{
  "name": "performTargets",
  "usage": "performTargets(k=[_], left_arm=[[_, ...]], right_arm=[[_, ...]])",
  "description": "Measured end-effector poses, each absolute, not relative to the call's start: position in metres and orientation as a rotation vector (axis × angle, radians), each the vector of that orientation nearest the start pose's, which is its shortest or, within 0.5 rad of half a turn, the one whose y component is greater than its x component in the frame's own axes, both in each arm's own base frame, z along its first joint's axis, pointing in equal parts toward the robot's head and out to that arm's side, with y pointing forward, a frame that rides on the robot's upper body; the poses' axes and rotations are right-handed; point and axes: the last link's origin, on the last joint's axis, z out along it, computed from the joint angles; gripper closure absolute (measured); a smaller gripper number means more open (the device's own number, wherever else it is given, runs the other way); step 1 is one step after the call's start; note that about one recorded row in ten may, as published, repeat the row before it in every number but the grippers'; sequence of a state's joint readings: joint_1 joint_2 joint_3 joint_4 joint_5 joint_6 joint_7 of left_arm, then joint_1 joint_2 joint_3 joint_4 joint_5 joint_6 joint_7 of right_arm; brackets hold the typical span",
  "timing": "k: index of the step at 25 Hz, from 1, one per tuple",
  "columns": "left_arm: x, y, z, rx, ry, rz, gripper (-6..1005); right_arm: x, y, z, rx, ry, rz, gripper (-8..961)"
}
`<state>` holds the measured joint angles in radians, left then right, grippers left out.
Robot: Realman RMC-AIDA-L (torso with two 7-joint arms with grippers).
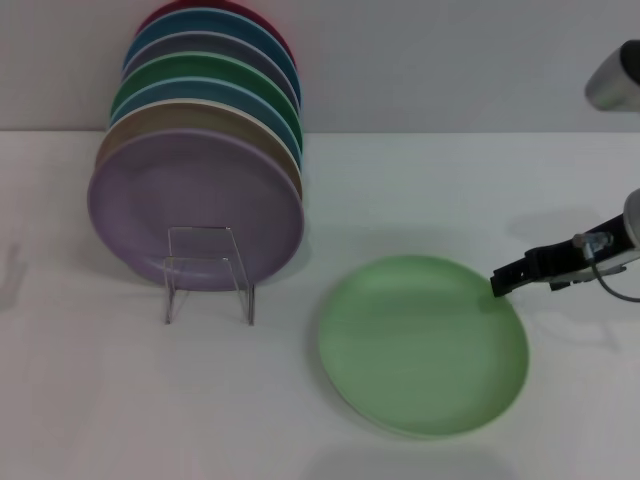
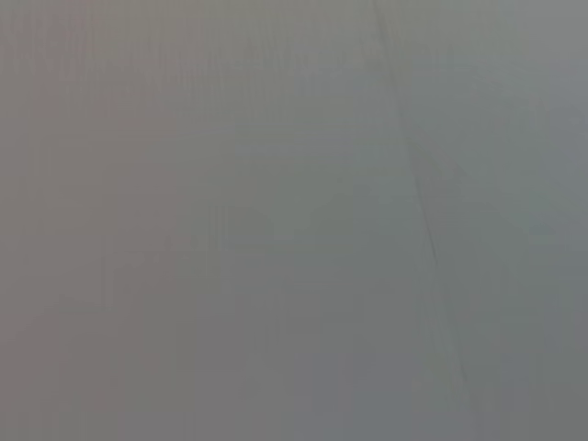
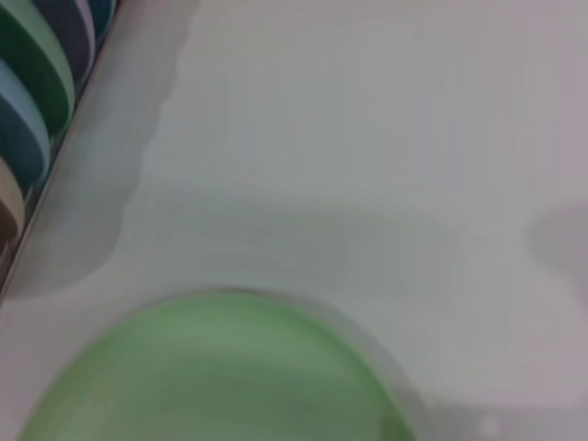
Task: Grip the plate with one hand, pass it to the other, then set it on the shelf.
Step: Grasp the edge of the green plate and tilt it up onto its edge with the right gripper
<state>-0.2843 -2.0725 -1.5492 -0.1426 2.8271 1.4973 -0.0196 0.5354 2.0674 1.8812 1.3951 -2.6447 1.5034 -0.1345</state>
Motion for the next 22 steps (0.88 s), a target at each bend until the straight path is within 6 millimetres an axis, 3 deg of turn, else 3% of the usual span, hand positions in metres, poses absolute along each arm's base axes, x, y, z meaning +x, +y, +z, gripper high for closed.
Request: performTargets(k=[22], left_arm=[[-0.354, 0.277, 0.056, -1.299, -0.237, -0.660, 192]], right_arm=[[0.228, 0.366, 0.014, -2.108, 1.552, -0.294, 210]])
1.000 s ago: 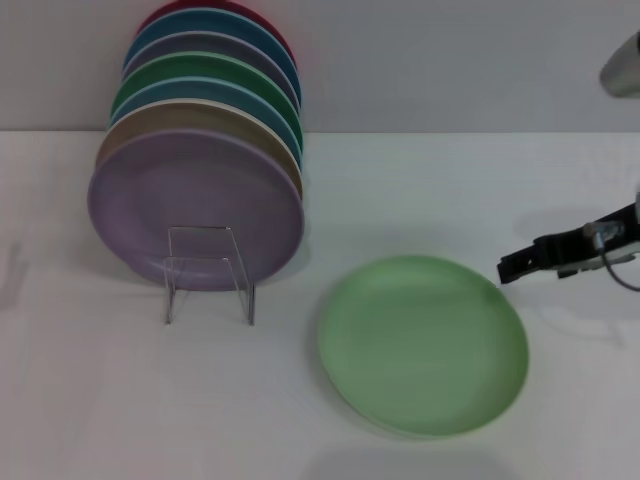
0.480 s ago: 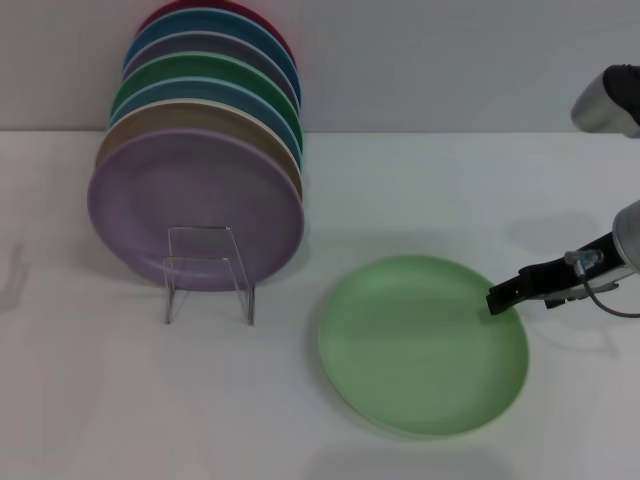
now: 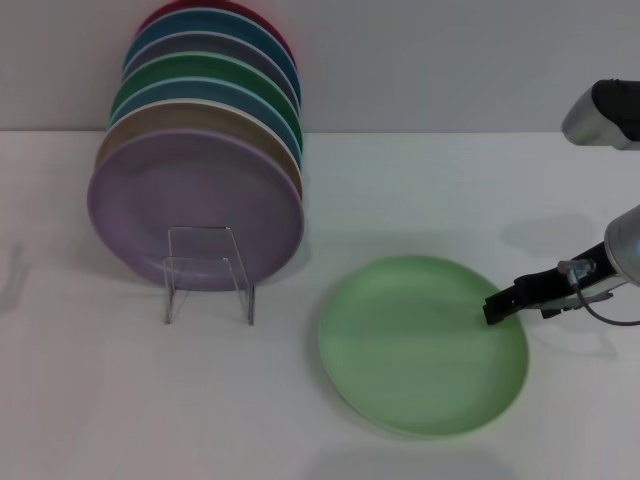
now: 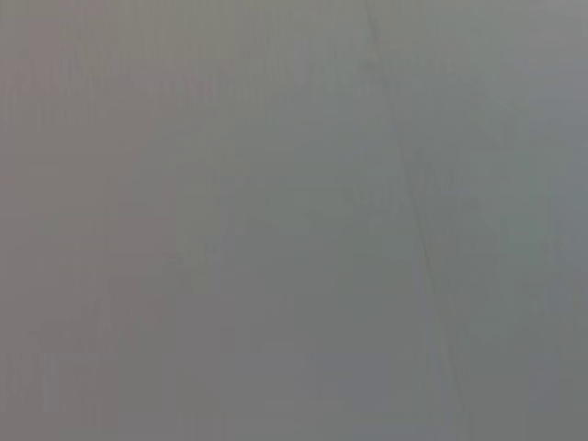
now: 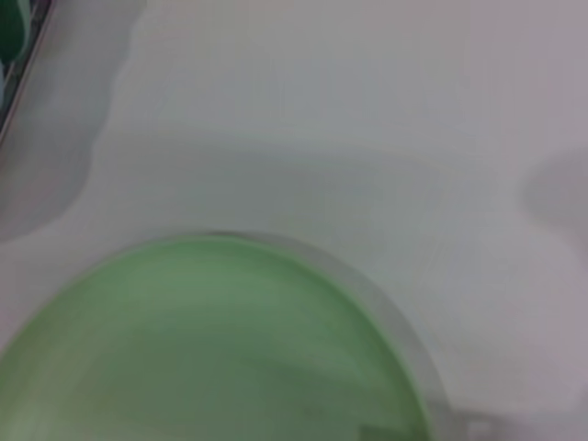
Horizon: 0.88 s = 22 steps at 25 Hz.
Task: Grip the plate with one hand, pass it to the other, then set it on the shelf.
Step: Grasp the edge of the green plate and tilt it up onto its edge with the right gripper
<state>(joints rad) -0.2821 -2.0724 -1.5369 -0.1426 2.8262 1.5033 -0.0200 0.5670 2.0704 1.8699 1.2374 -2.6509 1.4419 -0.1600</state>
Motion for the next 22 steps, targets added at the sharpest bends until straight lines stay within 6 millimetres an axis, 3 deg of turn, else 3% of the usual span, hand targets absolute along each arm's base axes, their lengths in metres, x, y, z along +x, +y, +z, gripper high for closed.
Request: performTargets(k=[22], left_arm=[[-0.3541, 0.2755, 0.0558, -1.297, -0.238, -0.659, 192]], right_arm=[[0.2315, 0.3715, 0.0067, -2.109, 1.546, -0.318, 219]])
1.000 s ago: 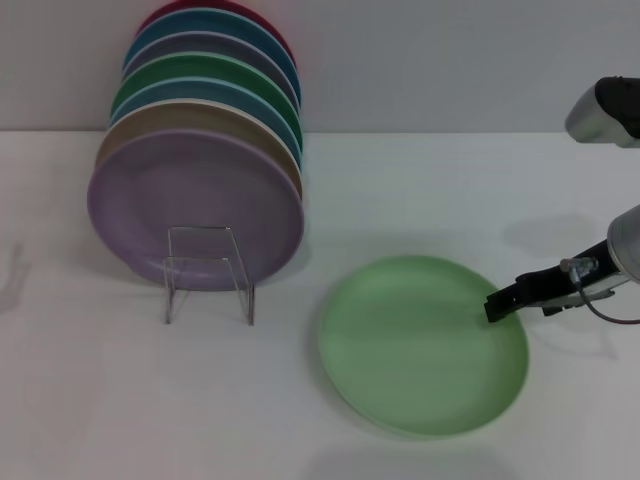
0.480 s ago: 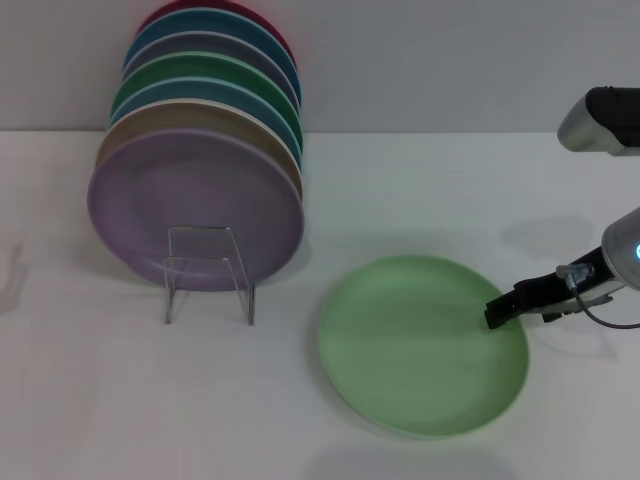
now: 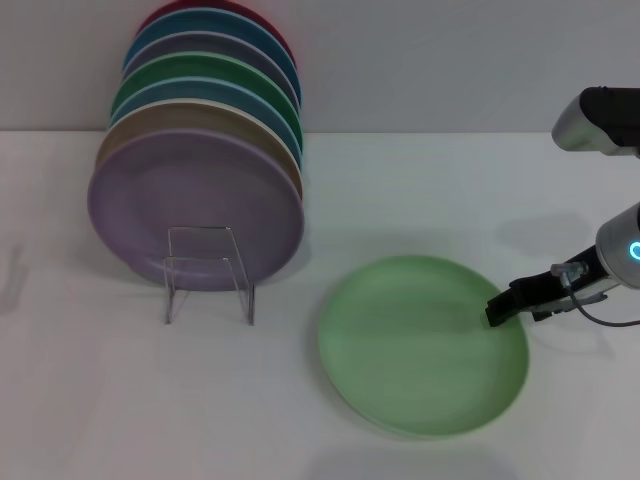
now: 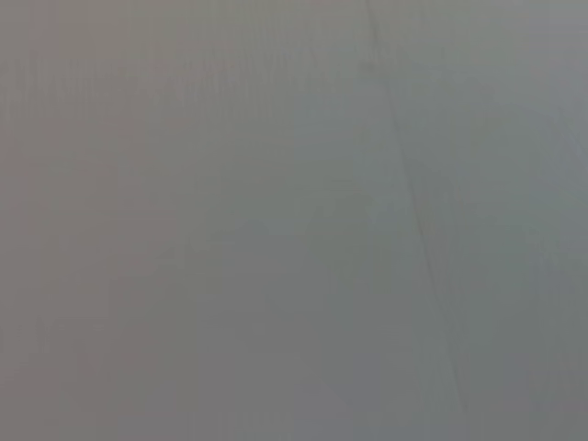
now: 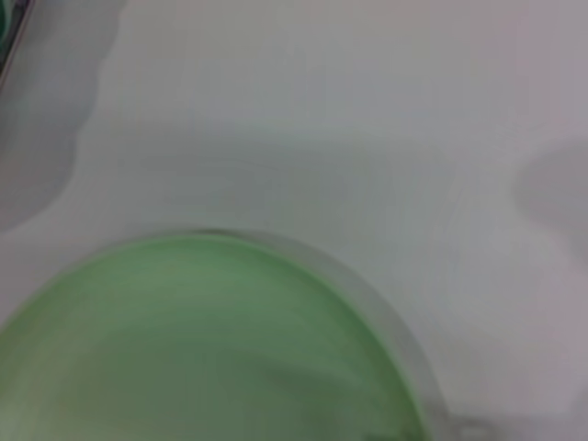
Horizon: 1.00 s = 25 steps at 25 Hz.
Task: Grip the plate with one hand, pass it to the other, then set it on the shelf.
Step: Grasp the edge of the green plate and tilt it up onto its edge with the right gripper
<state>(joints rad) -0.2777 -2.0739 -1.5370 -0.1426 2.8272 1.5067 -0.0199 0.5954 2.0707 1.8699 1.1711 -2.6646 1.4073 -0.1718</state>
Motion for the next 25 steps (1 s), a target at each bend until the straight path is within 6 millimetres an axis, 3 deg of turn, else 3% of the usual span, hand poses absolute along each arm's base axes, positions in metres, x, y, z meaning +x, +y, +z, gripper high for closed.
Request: performTargets(k=[4, 10, 17, 25], left_arm=[[-0.3540, 0.2754, 0.0559, -1.297, -0.237, -0.660, 191], [-0.3537, 0.2753, 0.0560, -1.296, -0.236, -0.662, 191], [-0.3535, 0.2755, 0.0561, -1.296, -0.235, -0.662, 192], [-0.3530, 0.2769, 0.0556, -1.300, -0.234, -0.662, 192]], right_arm=[[0.2296, 0.3725, 0.0049, -2.118, 1.541, -0.326, 220], [0.2289, 0.3729, -0.0007, -2.136, 1.530, -0.365, 409], [0.2280, 0.3765, 0.0004, -2.122, 1.499, -0.397, 466], [0.2261, 0.3780, -0.0005, -2.127, 1.495, -0.401, 619]])
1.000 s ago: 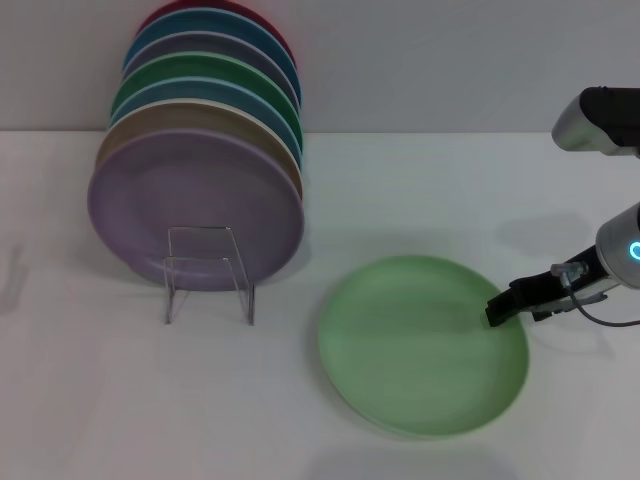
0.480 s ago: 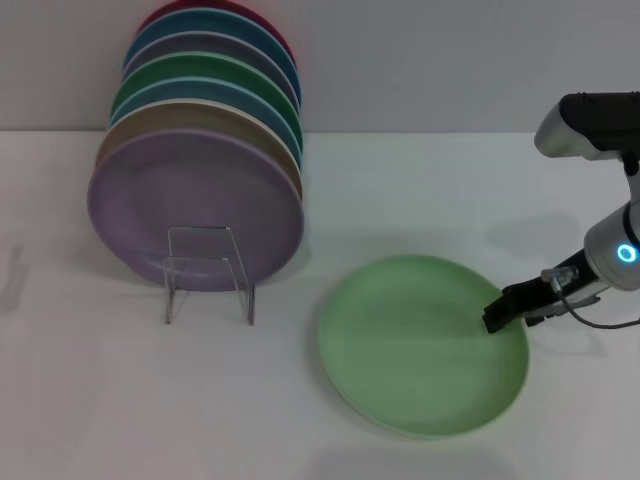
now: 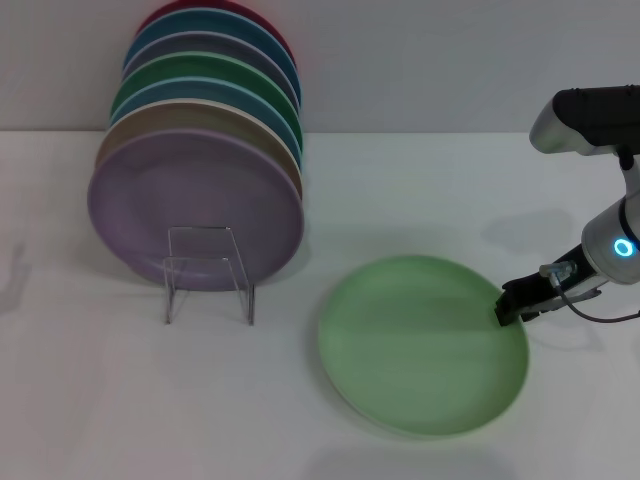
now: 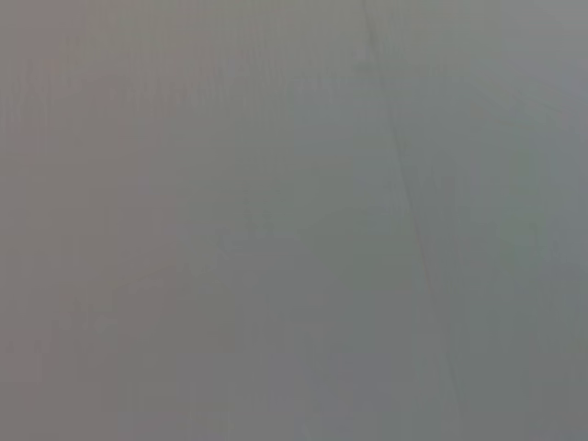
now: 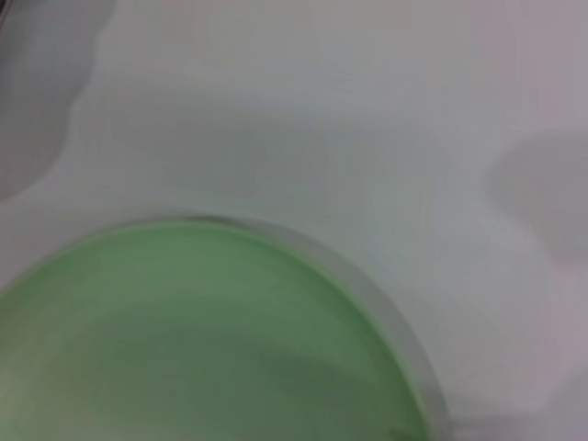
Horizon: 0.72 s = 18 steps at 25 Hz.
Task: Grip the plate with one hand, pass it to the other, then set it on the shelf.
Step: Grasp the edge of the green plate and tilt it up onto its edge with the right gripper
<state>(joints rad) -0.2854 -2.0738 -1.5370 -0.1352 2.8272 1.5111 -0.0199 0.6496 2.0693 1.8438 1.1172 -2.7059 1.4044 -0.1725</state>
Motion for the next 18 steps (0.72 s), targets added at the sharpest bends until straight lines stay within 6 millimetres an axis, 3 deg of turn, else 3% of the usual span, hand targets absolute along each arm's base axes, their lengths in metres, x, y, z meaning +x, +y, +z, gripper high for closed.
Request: performTargets(k=[4, 9, 15, 17, 18], left_arm=[[-0.3528, 0.2775, 0.0561, -1.300, -0.232, -0.662, 191], [-0.3529, 0.2776, 0.0566, -1.300, -0.231, -0.662, 191], [-0.3521, 0.2781, 0.0565, -1.304, -0.227, -0.665, 191], [-0.3517, 0.2782, 0.0560, -1.307, -0.226, -0.666, 191], [-0.3517, 0.2782, 0.0560, -1.307, -0.226, -0.666, 191]], right_arm=[[0.2271, 0.3781, -0.0023, -2.131, 1.496, -0.410, 696], [0.2270, 0.3781, -0.0038, -2.137, 1.495, -0.417, 697], [0.2260, 0.3785, -0.0043, -2.139, 1.493, -0.417, 633], [0.2260, 0.3786, -0.0051, -2.140, 1.495, -0.420, 533], [0.2260, 0.3786, -0.0051, -2.140, 1.495, -0.420, 533]])
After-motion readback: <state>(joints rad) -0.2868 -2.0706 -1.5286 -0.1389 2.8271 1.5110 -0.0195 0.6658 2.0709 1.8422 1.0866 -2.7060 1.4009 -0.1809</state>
